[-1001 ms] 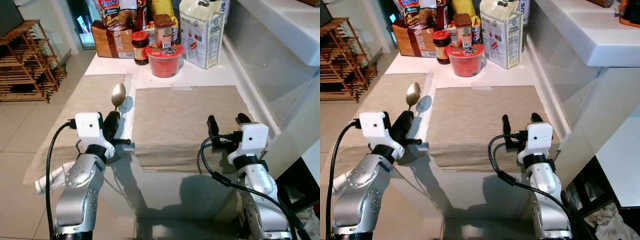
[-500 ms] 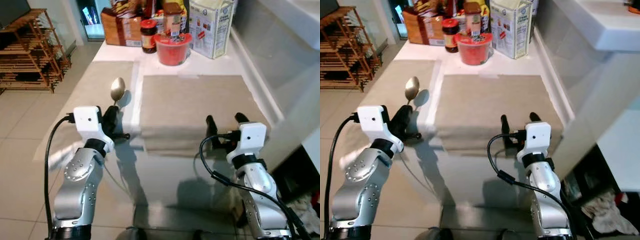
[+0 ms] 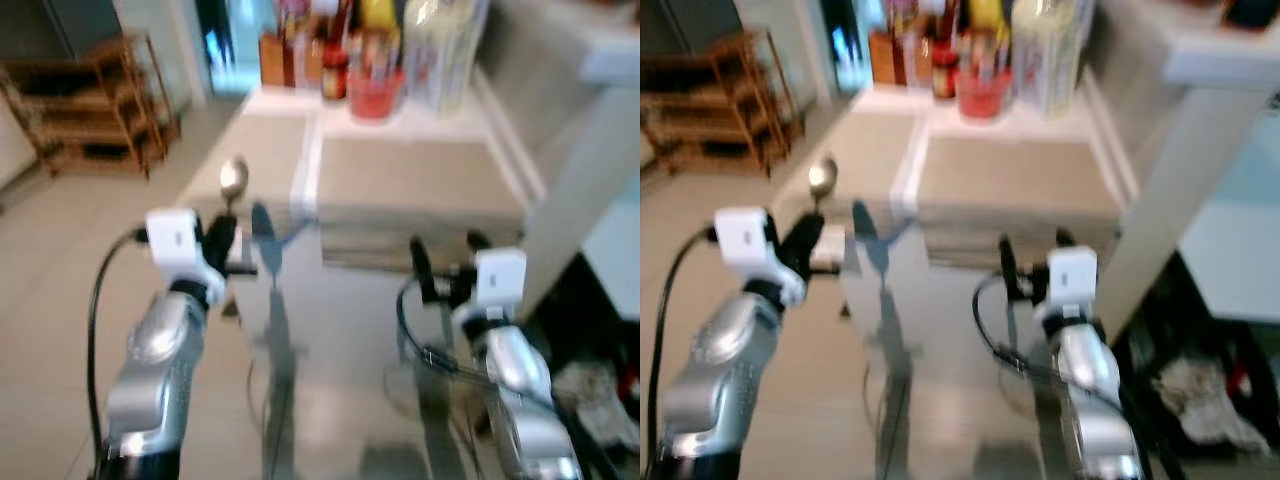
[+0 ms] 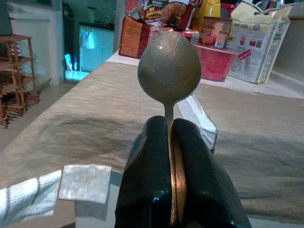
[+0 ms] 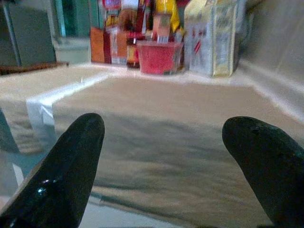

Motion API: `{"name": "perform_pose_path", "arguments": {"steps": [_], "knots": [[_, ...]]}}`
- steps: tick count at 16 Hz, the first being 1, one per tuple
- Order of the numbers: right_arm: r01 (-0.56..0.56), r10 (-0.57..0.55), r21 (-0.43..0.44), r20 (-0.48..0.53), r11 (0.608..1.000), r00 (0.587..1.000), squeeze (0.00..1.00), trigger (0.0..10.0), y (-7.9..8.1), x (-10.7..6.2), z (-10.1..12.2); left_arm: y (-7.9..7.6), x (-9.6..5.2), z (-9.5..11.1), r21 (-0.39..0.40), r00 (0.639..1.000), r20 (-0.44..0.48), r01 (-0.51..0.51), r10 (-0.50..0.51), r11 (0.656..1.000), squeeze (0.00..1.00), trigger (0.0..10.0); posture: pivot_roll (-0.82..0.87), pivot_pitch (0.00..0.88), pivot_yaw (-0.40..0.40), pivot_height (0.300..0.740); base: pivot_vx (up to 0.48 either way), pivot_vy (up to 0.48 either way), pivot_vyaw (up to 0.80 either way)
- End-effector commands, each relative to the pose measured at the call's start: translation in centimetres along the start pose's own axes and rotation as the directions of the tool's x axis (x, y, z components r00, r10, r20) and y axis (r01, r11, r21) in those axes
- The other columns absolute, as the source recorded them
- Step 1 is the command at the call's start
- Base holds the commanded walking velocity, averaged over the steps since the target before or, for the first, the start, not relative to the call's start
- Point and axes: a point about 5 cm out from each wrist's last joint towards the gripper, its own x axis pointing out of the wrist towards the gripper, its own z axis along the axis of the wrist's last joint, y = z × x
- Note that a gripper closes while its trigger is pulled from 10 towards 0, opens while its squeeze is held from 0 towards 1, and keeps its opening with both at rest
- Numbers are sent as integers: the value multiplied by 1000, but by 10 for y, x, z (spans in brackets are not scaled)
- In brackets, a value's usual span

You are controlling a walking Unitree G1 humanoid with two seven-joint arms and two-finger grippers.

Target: Setting the table

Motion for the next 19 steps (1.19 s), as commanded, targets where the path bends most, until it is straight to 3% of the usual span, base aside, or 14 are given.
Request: {"name": "perform_pose_path", "arguments": {"steps": [1,11,19], "knots": [[1,-1,-11,-9,1000,1000,0,10000,-2,-1,-1,-6,3,5,-5,999,24,36,-36,999,0,0,-135,0,67,740,0,-480,0],[-13,13,-22,-8,1000,1000,0,10000,1,0,-1,-10,11,1,26,998,12,54,-54,998,0,0,-142,0,78,740,0,-463,0],[-18,18,-33,-8,999,1000,0,10000,2,-2,-1,-17,17,-1,24,997,9,77,-77,997,0,0,-154,0,84,740,267,-396,0]]}}
